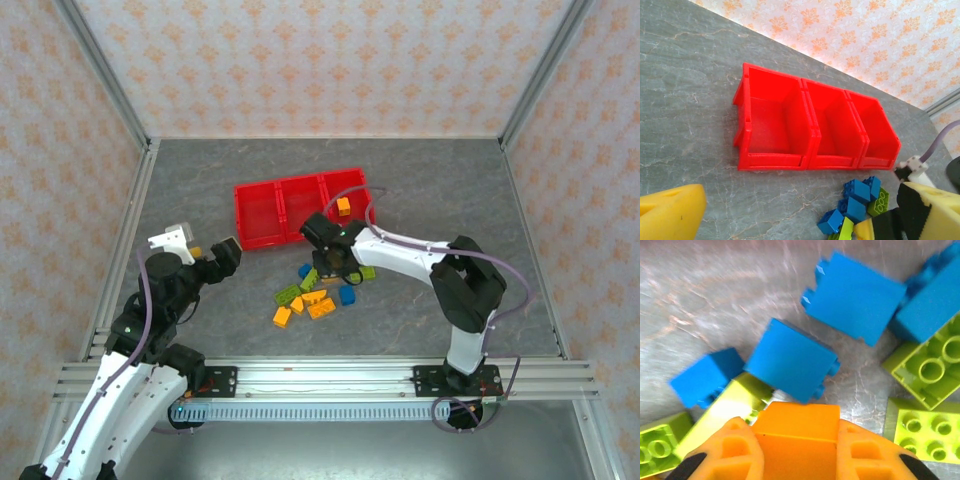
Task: Sort the legos into containers by color
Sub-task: Pick up the lego from the center of the table, then place the lego in the container.
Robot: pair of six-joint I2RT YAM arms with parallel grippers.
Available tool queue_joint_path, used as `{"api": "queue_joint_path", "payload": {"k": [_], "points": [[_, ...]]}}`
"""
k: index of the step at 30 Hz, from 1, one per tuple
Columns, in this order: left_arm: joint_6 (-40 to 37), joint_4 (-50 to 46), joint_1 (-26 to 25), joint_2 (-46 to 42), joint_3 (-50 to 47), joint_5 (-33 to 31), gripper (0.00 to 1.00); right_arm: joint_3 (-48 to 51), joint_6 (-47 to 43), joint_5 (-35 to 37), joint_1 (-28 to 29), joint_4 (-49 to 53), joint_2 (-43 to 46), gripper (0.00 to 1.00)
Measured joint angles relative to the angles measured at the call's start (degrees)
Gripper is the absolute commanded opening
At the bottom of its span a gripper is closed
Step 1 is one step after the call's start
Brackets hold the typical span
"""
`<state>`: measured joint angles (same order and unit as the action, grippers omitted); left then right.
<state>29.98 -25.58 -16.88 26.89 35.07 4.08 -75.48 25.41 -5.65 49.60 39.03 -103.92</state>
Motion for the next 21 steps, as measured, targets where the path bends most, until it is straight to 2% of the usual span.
{"api": "queue_joint_path", "payload": {"k": [5, 12, 21], "points": [[0.0, 0.5, 0.0, 0.9, 0.0, 0.4, 0.99, -7.2, -4.2, 1.3, -3.0, 2.0, 1.8, 0.21], [0.0, 0.5, 0.0, 1.0, 0.0, 1.0, 0.99, -20.9, -9.4, 4.3, -11.9, 6.1, 1.4, 0.21], [-0.5, 1.1, 0.0, 2.0, -0.5, 1.5, 0.99, -37.1, -14.6, 3.0, -19.1, 7.8, -11.3, 0.22]]}}
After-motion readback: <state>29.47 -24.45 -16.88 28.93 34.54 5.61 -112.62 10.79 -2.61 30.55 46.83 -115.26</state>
